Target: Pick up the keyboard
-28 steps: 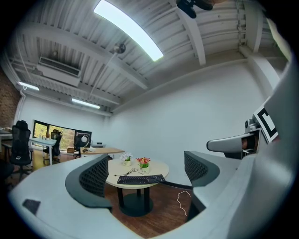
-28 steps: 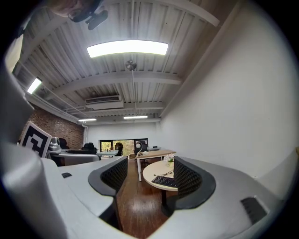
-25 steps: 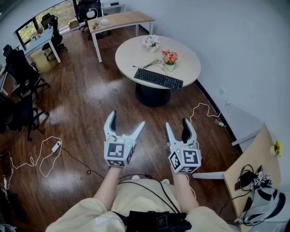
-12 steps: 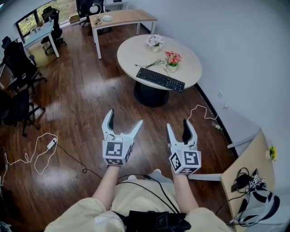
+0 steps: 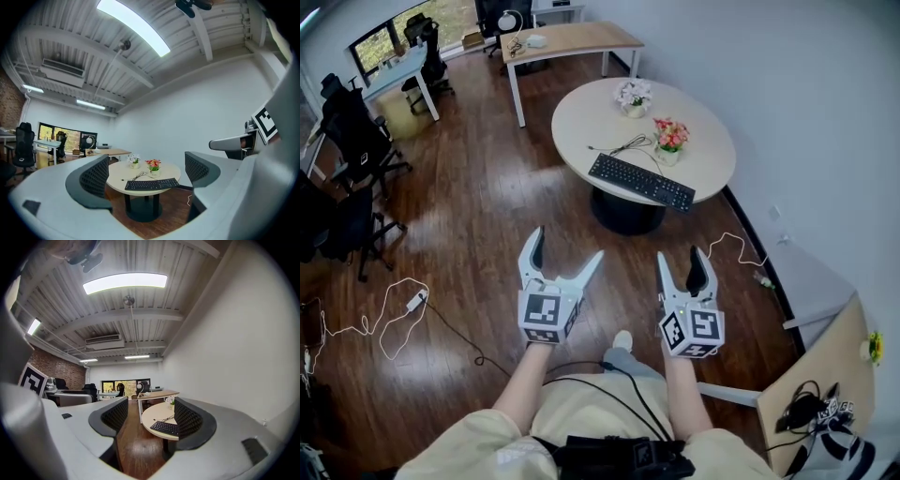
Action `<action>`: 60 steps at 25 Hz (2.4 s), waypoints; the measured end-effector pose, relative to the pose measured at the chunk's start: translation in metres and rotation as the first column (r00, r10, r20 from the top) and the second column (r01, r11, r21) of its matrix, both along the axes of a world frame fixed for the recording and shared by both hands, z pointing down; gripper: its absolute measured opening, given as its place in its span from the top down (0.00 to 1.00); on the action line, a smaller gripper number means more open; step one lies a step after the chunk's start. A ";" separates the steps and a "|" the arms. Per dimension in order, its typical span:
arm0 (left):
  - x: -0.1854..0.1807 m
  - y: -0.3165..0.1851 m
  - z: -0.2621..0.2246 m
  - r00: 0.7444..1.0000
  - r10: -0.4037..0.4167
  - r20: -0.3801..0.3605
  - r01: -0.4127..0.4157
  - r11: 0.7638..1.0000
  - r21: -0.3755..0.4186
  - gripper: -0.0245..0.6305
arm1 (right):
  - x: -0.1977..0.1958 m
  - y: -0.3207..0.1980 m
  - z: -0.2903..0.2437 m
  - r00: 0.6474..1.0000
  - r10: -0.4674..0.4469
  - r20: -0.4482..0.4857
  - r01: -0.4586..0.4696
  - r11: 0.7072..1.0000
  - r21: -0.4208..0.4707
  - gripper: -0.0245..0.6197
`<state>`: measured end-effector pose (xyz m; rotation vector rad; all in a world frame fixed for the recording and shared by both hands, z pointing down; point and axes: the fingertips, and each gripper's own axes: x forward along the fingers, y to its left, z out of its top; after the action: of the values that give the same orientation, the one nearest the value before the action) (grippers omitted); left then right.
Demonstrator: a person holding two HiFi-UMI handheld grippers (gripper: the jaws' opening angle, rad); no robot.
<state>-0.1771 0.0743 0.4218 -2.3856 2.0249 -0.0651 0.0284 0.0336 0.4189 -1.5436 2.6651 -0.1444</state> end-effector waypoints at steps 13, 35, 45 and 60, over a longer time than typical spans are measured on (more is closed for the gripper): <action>0.065 -0.128 0.000 1.000 -0.010 0.008 0.010 1.000 -0.015 0.22 | 0.050 -0.128 0.002 0.998 -0.058 0.035 0.059 0.998 -0.024 0.47; 0.080 -0.270 0.043 1.000 0.027 0.003 -0.027 0.995 -0.095 0.22 | 0.047 -0.252 0.059 0.991 -0.121 0.055 0.128 0.982 -0.140 0.47; 0.035 -0.402 0.038 0.996 0.082 -0.021 -0.083 0.993 -0.088 0.22 | 0.013 -0.372 0.049 0.998 -0.065 -0.005 0.064 0.989 -0.136 0.47; -0.045 -0.472 0.243 0.978 0.122 -0.168 -0.197 0.802 -0.564 0.22 | 0.049 -0.426 0.218 0.997 0.020 -0.076 -0.055 0.866 -0.497 0.47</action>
<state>-0.2222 -0.3981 0.6648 -2.9706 2.0672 -0.6418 0.0779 -0.3919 0.6368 -1.7459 2.7900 -0.8590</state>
